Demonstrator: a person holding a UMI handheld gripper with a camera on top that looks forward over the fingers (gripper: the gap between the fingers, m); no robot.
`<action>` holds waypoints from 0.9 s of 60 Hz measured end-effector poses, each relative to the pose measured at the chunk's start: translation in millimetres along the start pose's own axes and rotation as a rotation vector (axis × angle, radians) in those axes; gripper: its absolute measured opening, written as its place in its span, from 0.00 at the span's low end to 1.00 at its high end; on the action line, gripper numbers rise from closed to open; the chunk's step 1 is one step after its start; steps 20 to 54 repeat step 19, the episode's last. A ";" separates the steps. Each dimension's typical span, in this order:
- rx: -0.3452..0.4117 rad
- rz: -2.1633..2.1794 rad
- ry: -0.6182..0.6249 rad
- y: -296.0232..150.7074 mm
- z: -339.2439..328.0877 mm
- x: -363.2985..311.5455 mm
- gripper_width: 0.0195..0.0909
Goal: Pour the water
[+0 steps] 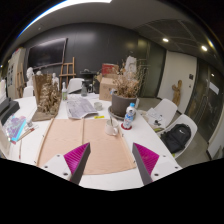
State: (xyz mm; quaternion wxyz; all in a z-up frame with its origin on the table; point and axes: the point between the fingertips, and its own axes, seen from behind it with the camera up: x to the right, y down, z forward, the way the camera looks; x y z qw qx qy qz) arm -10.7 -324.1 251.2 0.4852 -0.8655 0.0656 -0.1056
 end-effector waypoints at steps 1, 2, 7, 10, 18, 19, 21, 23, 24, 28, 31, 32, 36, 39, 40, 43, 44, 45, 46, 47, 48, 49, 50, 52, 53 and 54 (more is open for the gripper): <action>-0.004 0.004 0.000 1.1 -1.6 -0.6 0.92; -0.008 0.006 0.002 2.1 -2.9 -0.2 0.92; -0.017 0.008 0.025 9.3 -5.1 3.9 0.92; -0.019 0.018 0.028 11.2 -7.8 4.0 0.92; -0.026 0.012 0.040 15.8 -10.4 8.8 0.92; -0.030 0.010 0.039 17.4 -9.6 9.4 0.92; -0.030 0.010 0.039 17.4 -9.6 9.4 0.92; -0.030 0.010 0.039 17.4 -9.6 9.4 0.92; -0.030 0.010 0.039 17.4 -9.6 9.4 0.92; -0.030 0.010 0.039 17.4 -9.6 9.4 0.92; -0.030 0.010 0.039 17.4 -9.6 9.4 0.92; -0.030 0.010 0.039 17.4 -9.6 9.4 0.92; -0.030 0.010 0.039 17.4 -9.6 9.4 0.92; -0.030 0.010 0.039 17.4 -9.6 9.4 0.92; -0.030 0.010 0.039 17.4 -9.6 9.4 0.92; -0.030 0.010 0.039 17.4 -9.6 9.4 0.92; -0.030 0.010 0.039 17.4 -9.6 9.4 0.92; -0.030 0.010 0.039 17.4 -9.6 9.4 0.92; -0.030 0.010 0.039 17.4 -9.6 9.4 0.92; -0.030 0.010 0.039 17.4 -9.6 9.4 0.92; -0.030 0.010 0.039 17.4 -9.6 9.4 0.92; -0.030 0.010 0.039 17.4 -9.6 9.4 0.92; -0.030 0.010 0.039 17.4 -9.6 9.4 0.92; -0.030 0.010 0.039 17.4 -9.6 9.4 0.92; -0.030 0.010 0.039 17.4 -9.6 9.4 0.92; -0.030 0.010 0.039 17.4 -9.6 9.4 0.92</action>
